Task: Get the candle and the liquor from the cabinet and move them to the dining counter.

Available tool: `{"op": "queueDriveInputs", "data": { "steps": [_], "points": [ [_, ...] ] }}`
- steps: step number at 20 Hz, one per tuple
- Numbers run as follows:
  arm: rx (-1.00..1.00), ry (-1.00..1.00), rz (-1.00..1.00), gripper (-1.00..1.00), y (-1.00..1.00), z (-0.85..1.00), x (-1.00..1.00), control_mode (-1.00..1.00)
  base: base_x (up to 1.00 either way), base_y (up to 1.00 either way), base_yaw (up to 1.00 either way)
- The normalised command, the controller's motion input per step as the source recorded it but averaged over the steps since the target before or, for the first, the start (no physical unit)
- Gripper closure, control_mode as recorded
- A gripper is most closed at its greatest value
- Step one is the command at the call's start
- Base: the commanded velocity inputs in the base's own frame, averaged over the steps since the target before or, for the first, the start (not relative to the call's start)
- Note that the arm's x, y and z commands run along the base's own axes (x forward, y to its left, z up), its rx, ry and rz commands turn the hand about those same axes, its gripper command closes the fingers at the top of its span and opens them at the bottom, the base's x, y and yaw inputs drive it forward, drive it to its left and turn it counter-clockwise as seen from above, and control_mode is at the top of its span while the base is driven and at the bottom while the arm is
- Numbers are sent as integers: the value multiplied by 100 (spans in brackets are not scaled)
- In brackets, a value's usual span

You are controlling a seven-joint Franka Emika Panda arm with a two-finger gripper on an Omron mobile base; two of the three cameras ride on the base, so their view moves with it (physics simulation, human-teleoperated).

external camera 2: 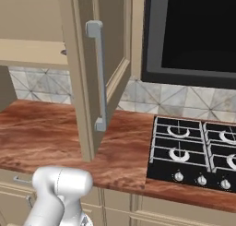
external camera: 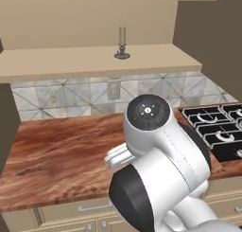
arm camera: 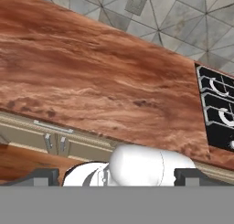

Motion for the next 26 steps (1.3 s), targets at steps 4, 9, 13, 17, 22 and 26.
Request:
{"op": "queueDriveInputs", "data": {
  "steps": [4, 9, 13, 17, 22, 26],
  "points": [
    [0, 0, 0, -100, 0, 0, 0, 100, 91, -25, 21],
    [0, 0, 1, -100, 0, -3, 4, -100, 15, -3, 2],
    [0, -1, 1, -100, 0, -1, 46, -100, 0, 0, 0],
    [0, 0, 0, -100, -5, 19, 62, -100, 0, 0, 0],
    [-3, -6, 0, -100, -17, 36, 45, -100, 0, 0, 0],
    [-4, -17, 0, -100, -17, 37, 19, -100, 0, 0, 0]
  ]
}}
